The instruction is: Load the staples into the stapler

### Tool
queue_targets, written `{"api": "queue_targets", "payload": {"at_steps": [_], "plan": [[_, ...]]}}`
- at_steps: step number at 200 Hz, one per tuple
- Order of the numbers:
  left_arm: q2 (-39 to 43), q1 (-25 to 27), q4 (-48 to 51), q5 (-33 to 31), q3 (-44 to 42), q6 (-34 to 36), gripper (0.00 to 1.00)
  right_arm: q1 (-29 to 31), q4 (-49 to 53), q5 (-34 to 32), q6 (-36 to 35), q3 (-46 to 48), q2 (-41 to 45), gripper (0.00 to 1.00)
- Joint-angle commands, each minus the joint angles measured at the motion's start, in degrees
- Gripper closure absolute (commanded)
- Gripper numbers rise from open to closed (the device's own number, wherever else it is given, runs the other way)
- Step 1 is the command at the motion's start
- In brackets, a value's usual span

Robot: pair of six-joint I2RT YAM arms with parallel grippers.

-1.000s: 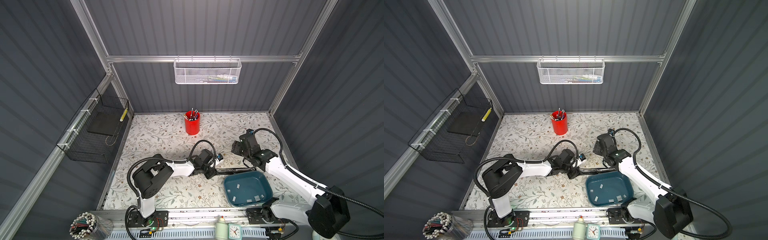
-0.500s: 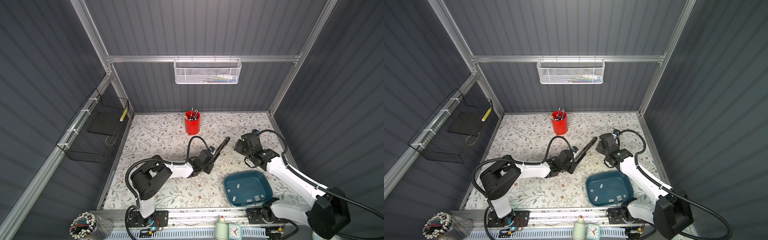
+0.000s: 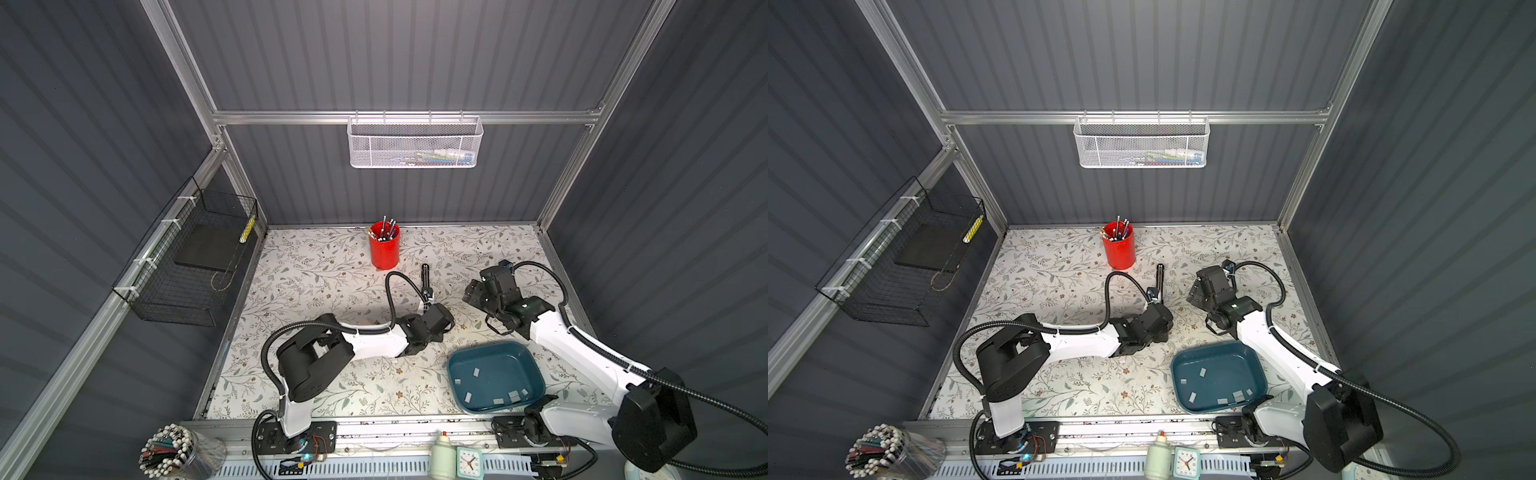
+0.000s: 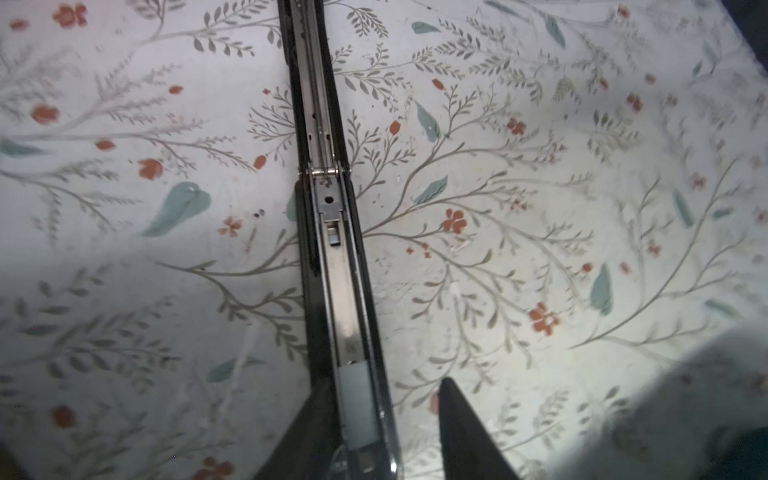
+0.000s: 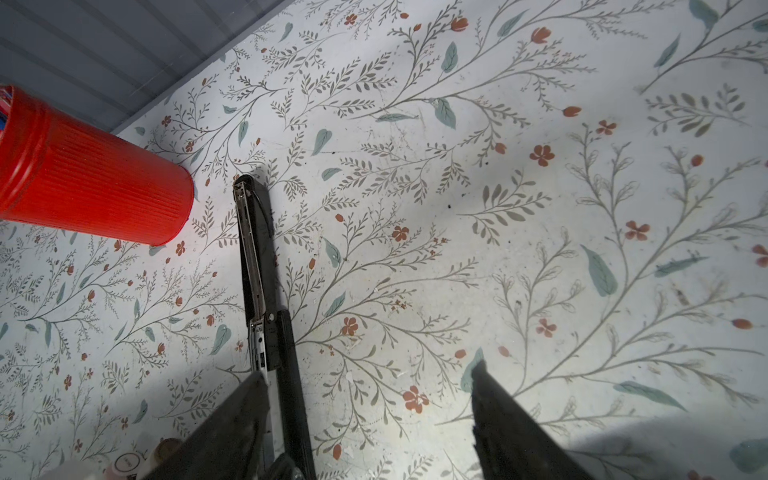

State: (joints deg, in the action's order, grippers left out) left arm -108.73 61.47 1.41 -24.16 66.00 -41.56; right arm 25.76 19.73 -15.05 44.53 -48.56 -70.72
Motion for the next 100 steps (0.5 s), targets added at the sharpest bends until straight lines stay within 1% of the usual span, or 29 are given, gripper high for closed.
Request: {"api": "queue_targets", "payload": {"at_steps": [1,7,17,27,42,57,65,77,88,100], "plan": [[0.6,-0.1,3.3,-1.4,3.0,-0.3,0.35,0.1,-0.4,0.7,-0.9,0.4,0.4,0.21],[1.7,-0.3,4.6,-2.8,3.5,0.6,0.27,0.2,-0.4,1.2,-1.3,0.3,0.6,0.2],[4.0,-1.0,6.5,-4.7,3.9,2.4,0.18,0.4,-1.1,2.2,-2.6,0.3,0.7,0.19],[6.1,-3.3,7.9,-3.8,3.4,3.8,0.12,0.9,-2.2,3.6,-4.6,0.3,0.5,0.18],[10.2,-9.8,8.8,1.5,1.3,4.5,0.12,2.4,-4.1,5.5,-8.3,0.5,0.0,0.17],[14.7,-15.7,7.5,3.4,-2.0,6.5,0.12,4.3,-4.6,6.0,-11.2,-0.1,-1.6,0.18],[16.1,-18.8,7.1,5.5,-2.5,8.0,0.11,5.6,-4.1,5.9,-12.3,-0.9,-3.0,0.18],[15.7,-23.2,7.5,12.1,-1.3,9.7,0.1,7.8,-3.0,5.7,-13.5,-2.3,-5.6,0.18],[14.4,-26.2,6.7,17.5,-0.3,10.6,0.11,9.9,-2.2,5.1,-14.1,-3.4,-8.1,0.19],[13.1,-27.4,4.8,20.2,0.3,11.4,0.11,12.0,-1.4,4.4,-14.5,-4.0,-10.4,0.19]]}}
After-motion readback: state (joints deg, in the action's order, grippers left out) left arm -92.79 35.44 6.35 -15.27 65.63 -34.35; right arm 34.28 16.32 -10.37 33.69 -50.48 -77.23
